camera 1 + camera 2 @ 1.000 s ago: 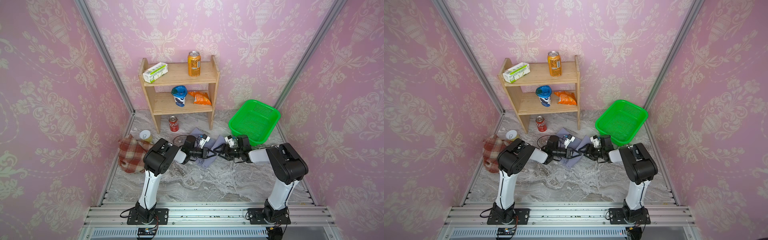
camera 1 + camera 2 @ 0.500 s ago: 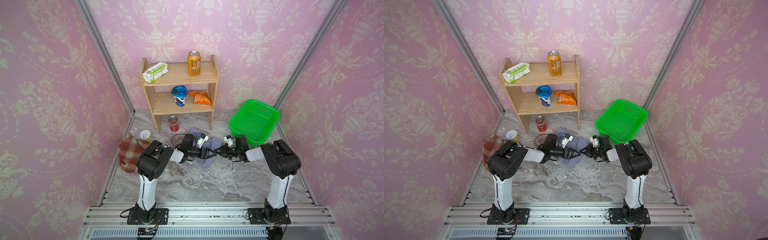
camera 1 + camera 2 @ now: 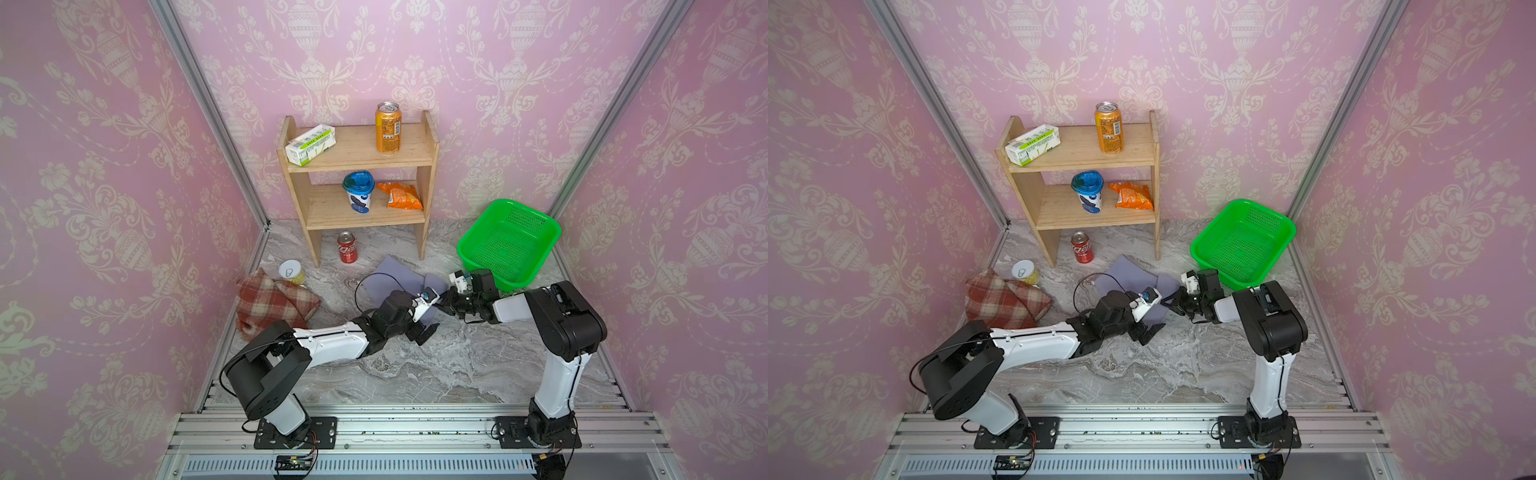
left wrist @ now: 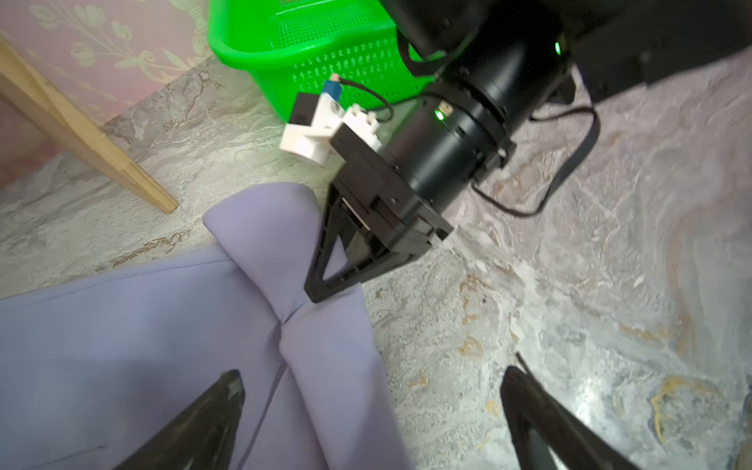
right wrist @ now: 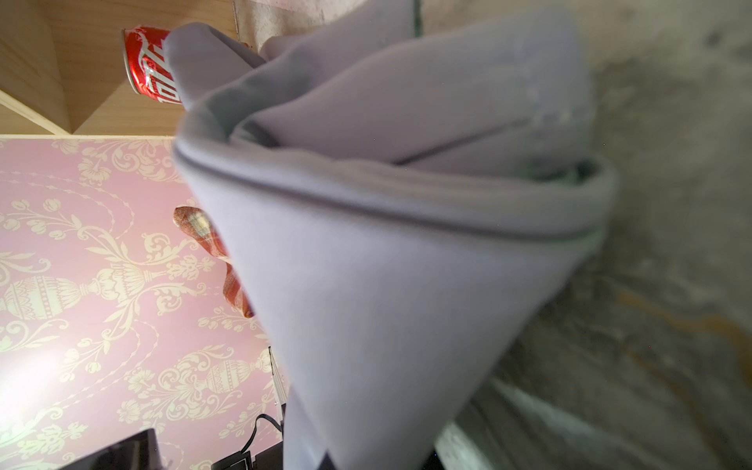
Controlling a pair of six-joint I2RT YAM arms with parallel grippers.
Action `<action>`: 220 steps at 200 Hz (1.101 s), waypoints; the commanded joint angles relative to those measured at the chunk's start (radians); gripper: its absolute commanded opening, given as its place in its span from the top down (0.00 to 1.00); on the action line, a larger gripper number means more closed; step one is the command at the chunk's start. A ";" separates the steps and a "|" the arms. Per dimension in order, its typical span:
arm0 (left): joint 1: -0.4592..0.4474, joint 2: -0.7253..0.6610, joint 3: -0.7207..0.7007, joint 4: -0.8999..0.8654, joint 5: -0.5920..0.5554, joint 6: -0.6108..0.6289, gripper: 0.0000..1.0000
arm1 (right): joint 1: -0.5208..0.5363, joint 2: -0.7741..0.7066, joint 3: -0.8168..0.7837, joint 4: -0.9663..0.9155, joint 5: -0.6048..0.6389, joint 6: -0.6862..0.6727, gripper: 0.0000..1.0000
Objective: Roll up the skirts
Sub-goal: Roll the skirt at the center of the board.
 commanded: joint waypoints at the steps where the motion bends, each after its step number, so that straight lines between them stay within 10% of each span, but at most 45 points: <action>1: -0.010 0.005 -0.014 -0.029 -0.170 0.147 0.01 | -0.002 -0.036 -0.003 -0.048 0.012 -0.010 1.00; 99: -0.106 0.204 0.130 -0.090 -0.253 0.116 0.01 | -0.025 -0.064 -0.003 -0.083 -0.011 -0.015 1.00; 166: -0.106 0.360 0.287 -0.277 -0.538 0.142 0.08 | -0.038 -0.088 -0.004 -0.130 -0.051 -0.041 1.00; 220: -0.106 0.380 0.295 -0.283 -0.622 0.111 0.60 | -0.051 -0.078 -0.013 -0.153 -0.080 -0.059 1.00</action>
